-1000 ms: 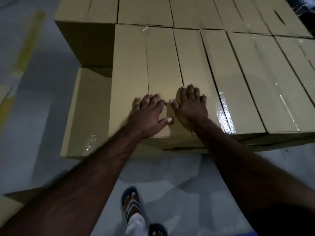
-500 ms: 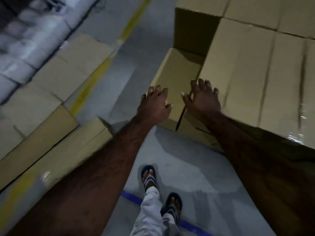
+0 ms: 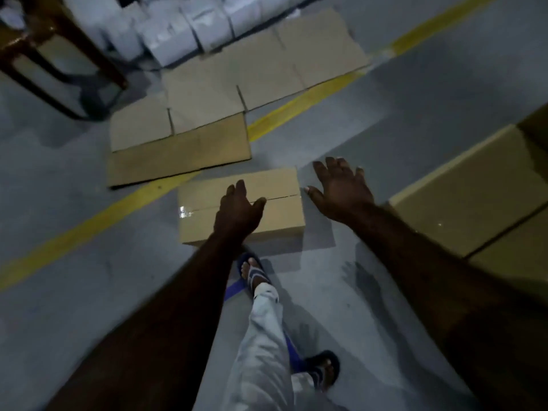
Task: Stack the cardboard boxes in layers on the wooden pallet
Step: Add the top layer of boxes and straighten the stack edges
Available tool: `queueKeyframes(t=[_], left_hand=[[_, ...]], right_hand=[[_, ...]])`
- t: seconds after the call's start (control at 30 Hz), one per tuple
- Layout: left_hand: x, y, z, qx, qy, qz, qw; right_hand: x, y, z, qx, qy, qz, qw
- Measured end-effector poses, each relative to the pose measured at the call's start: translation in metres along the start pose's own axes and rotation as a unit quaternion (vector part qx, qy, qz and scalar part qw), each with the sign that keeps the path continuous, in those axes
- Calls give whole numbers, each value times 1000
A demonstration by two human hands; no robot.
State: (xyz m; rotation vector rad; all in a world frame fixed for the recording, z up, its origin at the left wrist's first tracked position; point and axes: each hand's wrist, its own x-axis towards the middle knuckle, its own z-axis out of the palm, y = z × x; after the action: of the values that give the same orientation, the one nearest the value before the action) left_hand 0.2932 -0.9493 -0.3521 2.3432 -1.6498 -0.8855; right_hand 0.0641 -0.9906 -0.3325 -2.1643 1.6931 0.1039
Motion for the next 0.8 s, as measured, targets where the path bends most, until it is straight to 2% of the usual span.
queueKeyframes(t=[0.13, 0.3, 0.53, 0.6, 0.67, 0.8], left_hand=[[50, -50, -11, -79, 14, -79, 994], [121, -108, -4, -148, 7, -195, 969], [181, -175, 71, -214, -15, -336, 917], [191, -187, 105, -243, -9, -401, 883], [198, -198, 137, -283, -2, -474, 834], [217, -216, 188, -338, 33, -569, 749]], right_hand=[[77, -55, 17, -31, -35, -47, 998], [180, -101, 64, -63, -105, -105, 987], [297, -124, 165, -95, -180, -148, 968], [325, -122, 203, -105, -204, -157, 961], [349, -118, 237, -114, -223, -165, 954], [397, -115, 298, -139, -272, -186, 934]])
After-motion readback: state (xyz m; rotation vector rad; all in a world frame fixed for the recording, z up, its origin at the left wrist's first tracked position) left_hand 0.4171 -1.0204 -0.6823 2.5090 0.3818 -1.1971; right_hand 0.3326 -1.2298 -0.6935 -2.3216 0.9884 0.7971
